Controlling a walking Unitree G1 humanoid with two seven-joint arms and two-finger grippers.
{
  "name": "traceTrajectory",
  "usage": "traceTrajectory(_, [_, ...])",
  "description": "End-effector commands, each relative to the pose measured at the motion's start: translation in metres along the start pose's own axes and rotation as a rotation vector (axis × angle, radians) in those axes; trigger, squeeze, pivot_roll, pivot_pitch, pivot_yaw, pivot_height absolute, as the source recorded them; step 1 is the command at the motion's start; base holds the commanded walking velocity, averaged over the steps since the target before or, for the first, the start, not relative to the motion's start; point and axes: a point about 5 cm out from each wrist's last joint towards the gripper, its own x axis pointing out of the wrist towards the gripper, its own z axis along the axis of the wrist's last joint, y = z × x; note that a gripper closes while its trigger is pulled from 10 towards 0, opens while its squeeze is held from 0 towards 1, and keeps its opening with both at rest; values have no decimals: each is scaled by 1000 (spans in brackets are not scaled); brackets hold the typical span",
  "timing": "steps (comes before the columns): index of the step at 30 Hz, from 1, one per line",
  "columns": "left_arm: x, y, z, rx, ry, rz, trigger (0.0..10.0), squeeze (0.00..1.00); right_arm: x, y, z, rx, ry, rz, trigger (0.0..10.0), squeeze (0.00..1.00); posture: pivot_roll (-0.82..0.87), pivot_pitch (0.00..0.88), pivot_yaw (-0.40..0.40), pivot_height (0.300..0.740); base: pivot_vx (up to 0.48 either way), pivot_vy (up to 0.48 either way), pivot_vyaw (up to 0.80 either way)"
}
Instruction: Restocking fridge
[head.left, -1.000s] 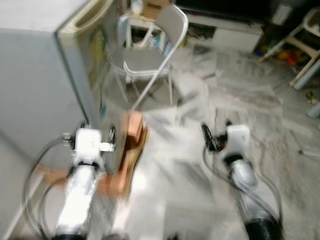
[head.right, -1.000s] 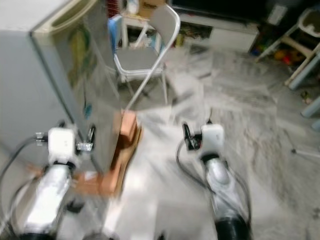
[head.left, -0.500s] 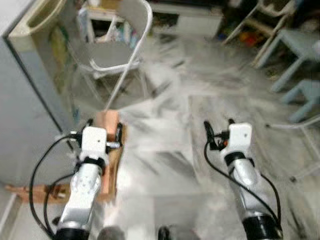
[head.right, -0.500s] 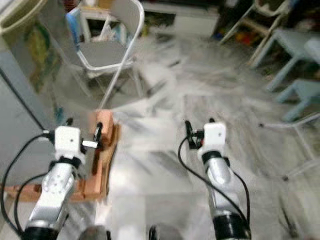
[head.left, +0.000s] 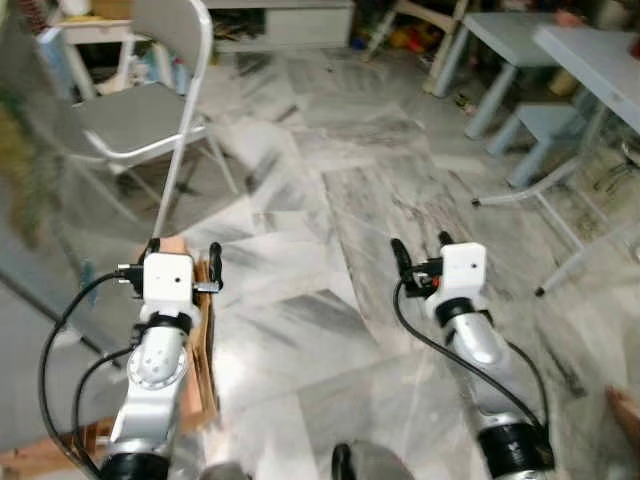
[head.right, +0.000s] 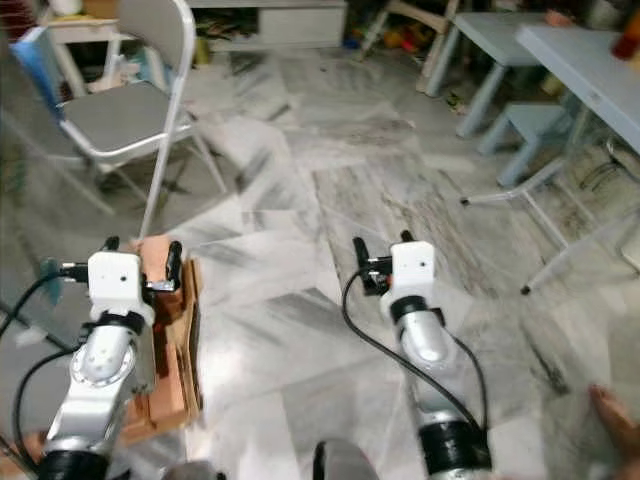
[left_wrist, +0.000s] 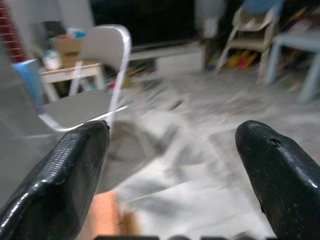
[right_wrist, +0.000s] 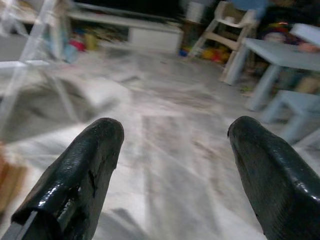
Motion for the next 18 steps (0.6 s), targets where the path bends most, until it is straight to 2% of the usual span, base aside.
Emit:
traceTrajectory(1, [-5, 11, -8, 24, 37, 29, 10000, 0, 3, 5, 7, 13, -30, 5, 10000, 0, 77, 44, -71, 740, 0, 360, 0])
traceTrajectory(7, [-14, 16, -12, 26, 49, 42, 10000, 0, 1, 3, 5, -3, -27, 7, 10000, 0, 75, 45, -71, 740, 0, 469, 0])
traceTrajectory(13, [-28, 22, -17, 50, 72, 64, 10000, 0, 0, 2, 4, -6, -22, 8, 10000, 0, 75, 47, -71, 740, 0, 0, 0])
traceTrajectory(18, [-27, 31, -17, 54, 86, 132, 10000, 0, -1, 2, 3, -8, -19, 11, 10000, 0, 77, 49, -73, 740, 0, 0, 0])
